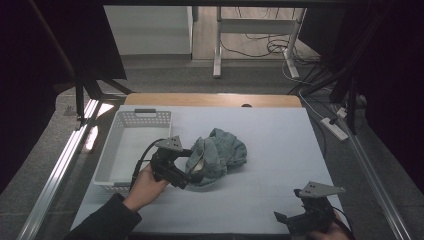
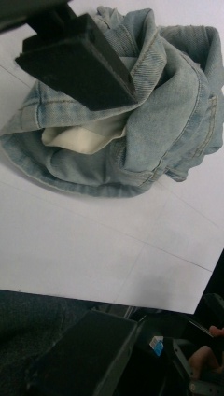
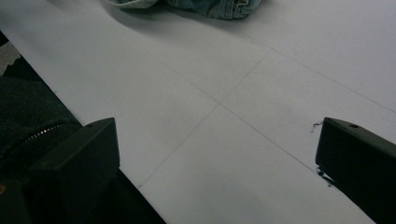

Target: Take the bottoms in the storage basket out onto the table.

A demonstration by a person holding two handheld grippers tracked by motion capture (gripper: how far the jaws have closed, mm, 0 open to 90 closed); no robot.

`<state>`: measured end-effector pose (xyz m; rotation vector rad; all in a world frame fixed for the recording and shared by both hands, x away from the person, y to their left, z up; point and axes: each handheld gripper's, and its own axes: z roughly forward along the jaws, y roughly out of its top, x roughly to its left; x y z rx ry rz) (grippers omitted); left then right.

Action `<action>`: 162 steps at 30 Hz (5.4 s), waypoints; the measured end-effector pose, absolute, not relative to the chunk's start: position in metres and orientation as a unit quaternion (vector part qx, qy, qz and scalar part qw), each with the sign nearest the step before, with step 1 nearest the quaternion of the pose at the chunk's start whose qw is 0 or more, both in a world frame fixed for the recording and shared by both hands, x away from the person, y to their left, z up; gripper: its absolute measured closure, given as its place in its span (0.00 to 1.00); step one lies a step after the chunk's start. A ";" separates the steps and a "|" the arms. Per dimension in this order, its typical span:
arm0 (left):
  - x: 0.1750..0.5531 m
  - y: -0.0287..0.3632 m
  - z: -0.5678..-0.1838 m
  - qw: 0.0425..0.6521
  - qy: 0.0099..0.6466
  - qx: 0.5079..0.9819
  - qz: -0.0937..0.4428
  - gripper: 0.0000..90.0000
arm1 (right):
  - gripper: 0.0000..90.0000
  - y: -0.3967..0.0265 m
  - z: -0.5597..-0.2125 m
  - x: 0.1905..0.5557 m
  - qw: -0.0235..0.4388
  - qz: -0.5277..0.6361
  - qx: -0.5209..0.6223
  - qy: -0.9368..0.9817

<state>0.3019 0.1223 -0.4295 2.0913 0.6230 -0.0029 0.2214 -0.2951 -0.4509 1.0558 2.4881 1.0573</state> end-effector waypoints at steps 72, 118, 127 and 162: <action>0.262 0.170 -0.442 0.476 0.298 0.828 -0.001 0.00 | 0.00 -0.294 -0.451 0.221 0.121 0.357 0.358 0.854; 0.234 0.213 -0.450 0.476 0.348 0.808 0.014 0.00 | 0.00 -0.293 -0.451 0.221 0.123 0.355 0.358 0.855; 0.229 0.220 -0.452 0.475 0.356 0.805 0.016 0.00 | 0.00 -0.293 -0.451 0.221 0.123 0.355 0.358 0.855; 0.205 0.251 -0.462 0.479 0.396 0.783 0.015 0.00 | 0.00 -0.293 -0.451 0.221 0.123 0.352 0.359 0.856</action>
